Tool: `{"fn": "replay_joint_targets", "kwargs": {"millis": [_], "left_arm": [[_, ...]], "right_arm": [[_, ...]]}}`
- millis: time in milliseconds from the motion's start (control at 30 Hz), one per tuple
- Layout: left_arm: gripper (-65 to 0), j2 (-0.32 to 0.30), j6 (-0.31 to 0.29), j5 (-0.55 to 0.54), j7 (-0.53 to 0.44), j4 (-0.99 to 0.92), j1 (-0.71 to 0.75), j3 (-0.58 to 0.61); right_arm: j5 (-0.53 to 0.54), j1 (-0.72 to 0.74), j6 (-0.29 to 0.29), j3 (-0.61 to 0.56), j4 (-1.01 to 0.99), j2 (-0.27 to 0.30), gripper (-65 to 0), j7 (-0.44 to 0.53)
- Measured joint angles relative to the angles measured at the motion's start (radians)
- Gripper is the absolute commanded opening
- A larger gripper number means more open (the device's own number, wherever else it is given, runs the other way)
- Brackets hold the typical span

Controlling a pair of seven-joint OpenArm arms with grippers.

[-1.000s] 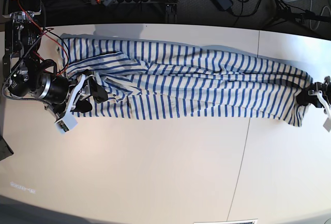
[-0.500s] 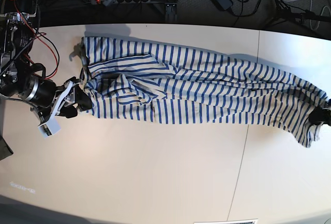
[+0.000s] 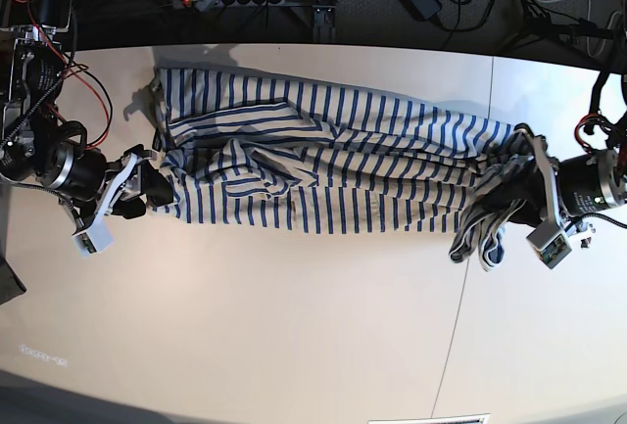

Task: Fold the T-shirt properly
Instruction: 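Lay the left gripper's end over the shirt toward the right gripper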

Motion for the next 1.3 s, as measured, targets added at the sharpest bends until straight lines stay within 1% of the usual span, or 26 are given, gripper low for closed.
{"fn": "replay_joint_targets", "kwargs": {"millis": [133, 333, 433, 600, 633, 733, 767, 800, 867, 967, 1067, 1167, 1233, 1267, 1300], "left_arm": [[-65.0, 0.083, 0.001, 0.061, -0.011, 0.0, -0.001, 0.046], [-65.0, 0.195, 0.0, 0.217, -0.075, -0.004, -0.001, 0.198], [-65.0, 0.243, 0.0, 0.283, -0.086, -0.018, -0.002, 0.253], [-65.0, 0.314, 0.0, 0.301, -0.092, -0.091, -0.002, 0.301], [-63.1, 0.324, 0.0, 0.303, -0.091, -0.106, -0.002, 0.303], [-39.1, 0.347, 0.0, 0.302, -0.09, -0.125, -0.002, 0.303], [-34.0, 0.355, 0.001, 0.299, -0.093, -0.126, -0.002, 0.303], [-32.3, 0.36, 0.0, 0.297, -0.094, -0.126, -0.002, 0.303], [-32.4, 0.37, 0.001, 0.274, -0.097, -0.126, -0.002, 0.304], [-32.4, 0.392, 0.0, 0.269, -0.097, -0.126, -0.002, 0.304], [-32.6, 0.408, 0.0, 0.251, -0.097, -0.126, -0.011, 0.305], [-32.6, 0.4, 0.0, 0.251, -0.096, -0.126, -0.031, 0.305], [-33.0, 0.384, 0.001, 0.251, -0.1, -0.126, -0.032, 0.304], [-34.9, 0.379, 0.001, 0.256, -0.096, -0.127, -0.031, 0.301], [-38.0, 0.375, 0.0, 0.255, -0.095, -0.127, -0.03, 0.298]], "right_arm": [[-0.002, 0.0, 0.0, 0.0, -0.031, 0.0, -34.0, 0.002], [-0.003, 0.005, 0.0, 0.0, -0.047, 0.0, -34.0, 0.006], [-0.002, 0.005, 0.0, 0.0, -0.047, 0.0, -34.0, 0.006], [-0.002, 0.006, 0.0, 0.0, -0.047, 0.0, -34.0, 0.005], [-0.002, 0.005, 0.0, 0.0, -0.047, 0.0, -34.0, 0.005], [0.002, 0.005, 0.0, 0.0, -0.047, 0.0, -34.0, 0.005], [0.004, 0.005, 0.0, 0.0, -0.047, 0.0, -34.0, 0.005], [0.004, 0.005, 0.0, 0.0, -0.047, 0.0, -34.0, 0.005], [0.003, 0.005, 0.0, 0.0, -0.047, 0.0, -34.0, 0.005], [0.004, 0.005, 0.0, 0.0, -0.047, 0.0, -34.0, 0.005], [0.027, 0.006, 0.0, 0.0, -0.047, 0.0, -34.0, 0.005], [0.037, 0.014, 0.0, 0.0, -0.042, 0.0, -34.0, 0.002], [0.055, 0.037, 0.0, 0.0, -0.039, 0.0, -34.3, 0.003], [0.064, 0.05, 0.0, 0.0, -0.039, 0.0, -37.5, 0.003], [0.071, 0.068, 0.0, 0.0, -0.038, -0.001, -44.7, 0.005]]}}
